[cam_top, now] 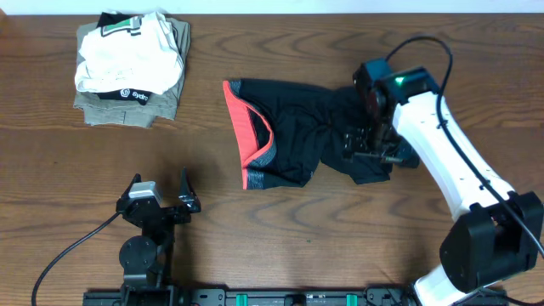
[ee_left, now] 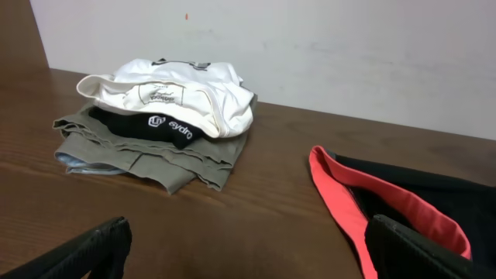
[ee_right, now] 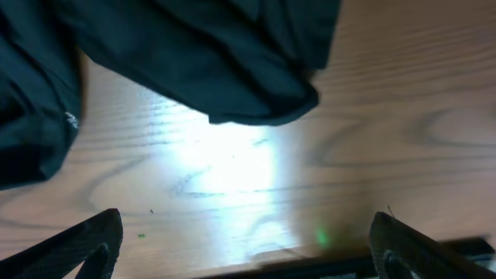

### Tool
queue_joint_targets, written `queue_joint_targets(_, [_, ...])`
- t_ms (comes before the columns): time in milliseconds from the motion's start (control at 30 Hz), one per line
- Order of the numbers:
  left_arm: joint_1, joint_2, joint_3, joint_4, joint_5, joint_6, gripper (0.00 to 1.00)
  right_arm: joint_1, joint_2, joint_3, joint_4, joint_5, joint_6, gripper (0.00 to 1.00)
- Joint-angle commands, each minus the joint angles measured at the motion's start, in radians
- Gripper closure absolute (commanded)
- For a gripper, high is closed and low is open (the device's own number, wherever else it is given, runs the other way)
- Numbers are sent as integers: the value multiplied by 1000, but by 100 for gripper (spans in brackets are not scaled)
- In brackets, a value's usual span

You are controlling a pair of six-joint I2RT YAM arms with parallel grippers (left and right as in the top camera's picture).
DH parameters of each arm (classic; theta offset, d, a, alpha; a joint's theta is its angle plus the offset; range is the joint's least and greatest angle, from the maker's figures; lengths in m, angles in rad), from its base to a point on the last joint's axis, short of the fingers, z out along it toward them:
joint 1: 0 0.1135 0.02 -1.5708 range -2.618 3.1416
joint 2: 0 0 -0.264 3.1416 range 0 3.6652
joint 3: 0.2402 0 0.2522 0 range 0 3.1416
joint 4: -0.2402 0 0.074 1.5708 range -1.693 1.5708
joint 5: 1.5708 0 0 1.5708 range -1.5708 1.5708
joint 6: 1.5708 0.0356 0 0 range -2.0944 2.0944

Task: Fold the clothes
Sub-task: 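Grasp the right end of the black garment with the right gripper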

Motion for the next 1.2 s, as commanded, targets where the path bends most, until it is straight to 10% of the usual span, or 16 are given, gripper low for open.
queue_joint_targets(0, [3, -6, -21, -35, -19, 17, 2, 19, 5, -77, 24, -47, 20, 1])
queue_joint_targets(533, [3, -6, -21, -29, 59, -110, 2, 42, 5, -335, 311, -59, 116, 2])
queue_joint_targets(767, [2, -6, -20, -17, 202, -497, 2, 42, 5, -410, 467, -83, 115, 26])
queue_joint_targets(1167, [2, 29, -20, -13, 281, -531, 2, 42, 5, -460, 563, 27, 111, 40])
